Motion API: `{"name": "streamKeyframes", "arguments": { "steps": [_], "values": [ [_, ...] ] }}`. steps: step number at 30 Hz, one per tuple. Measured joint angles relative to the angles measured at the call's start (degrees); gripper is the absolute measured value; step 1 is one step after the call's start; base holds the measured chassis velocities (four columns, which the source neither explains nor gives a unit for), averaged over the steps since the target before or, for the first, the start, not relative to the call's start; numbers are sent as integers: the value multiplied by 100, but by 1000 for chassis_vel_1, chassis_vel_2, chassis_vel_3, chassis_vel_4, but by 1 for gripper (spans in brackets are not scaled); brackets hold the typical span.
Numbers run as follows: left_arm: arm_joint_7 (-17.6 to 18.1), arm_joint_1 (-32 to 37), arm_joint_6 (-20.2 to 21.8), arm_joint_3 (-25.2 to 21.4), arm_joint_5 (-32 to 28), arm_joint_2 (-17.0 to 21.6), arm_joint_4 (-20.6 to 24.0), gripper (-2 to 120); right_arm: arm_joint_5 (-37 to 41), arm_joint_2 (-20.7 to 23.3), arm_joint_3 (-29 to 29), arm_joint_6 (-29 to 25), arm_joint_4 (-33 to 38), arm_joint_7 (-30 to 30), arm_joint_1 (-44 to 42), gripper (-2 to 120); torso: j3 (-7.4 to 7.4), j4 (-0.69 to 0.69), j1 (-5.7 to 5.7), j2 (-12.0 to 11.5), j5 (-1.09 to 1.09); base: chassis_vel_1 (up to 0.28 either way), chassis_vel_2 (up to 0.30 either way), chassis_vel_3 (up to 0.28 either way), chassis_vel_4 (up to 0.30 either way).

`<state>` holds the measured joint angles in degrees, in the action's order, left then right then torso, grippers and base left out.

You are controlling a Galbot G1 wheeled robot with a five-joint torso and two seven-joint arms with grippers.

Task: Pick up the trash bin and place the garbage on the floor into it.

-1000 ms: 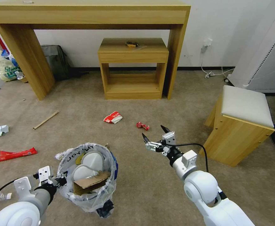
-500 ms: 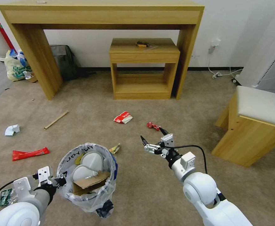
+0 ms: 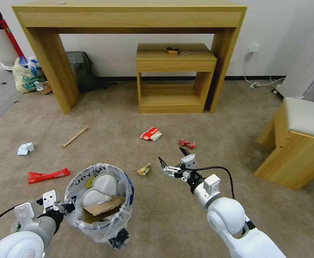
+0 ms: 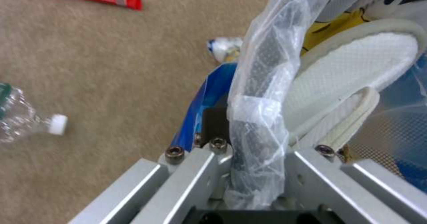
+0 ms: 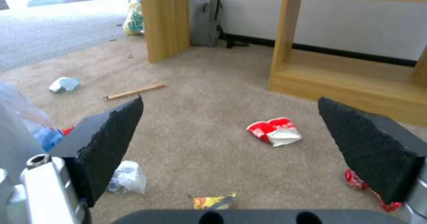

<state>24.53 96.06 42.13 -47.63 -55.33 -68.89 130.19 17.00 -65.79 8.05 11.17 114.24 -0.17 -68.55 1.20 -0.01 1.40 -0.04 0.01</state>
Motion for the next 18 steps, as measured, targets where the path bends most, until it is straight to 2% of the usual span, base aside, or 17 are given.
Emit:
{"name": "streamKeyframes", "arguments": {
  "steps": [5,9,18],
  "values": [
    [-30,-6,0,-3,1,1,-24,0,112,-3,11,6,-102,8,25,100,0,0,0,0,-1,114,124,-142,-134],
    [-48,-2,0,-4,5,-4,-34,0,165,-29,10,7,-153,10,31,100,0,0,0,0,-3,83,73,-47,-59],
    [-102,54,0,-62,12,-7,-16,0,238,-91,-53,45,-205,70,39,100,0,-1,0,0,-1,-43,9,30,-21]
  ]
}}
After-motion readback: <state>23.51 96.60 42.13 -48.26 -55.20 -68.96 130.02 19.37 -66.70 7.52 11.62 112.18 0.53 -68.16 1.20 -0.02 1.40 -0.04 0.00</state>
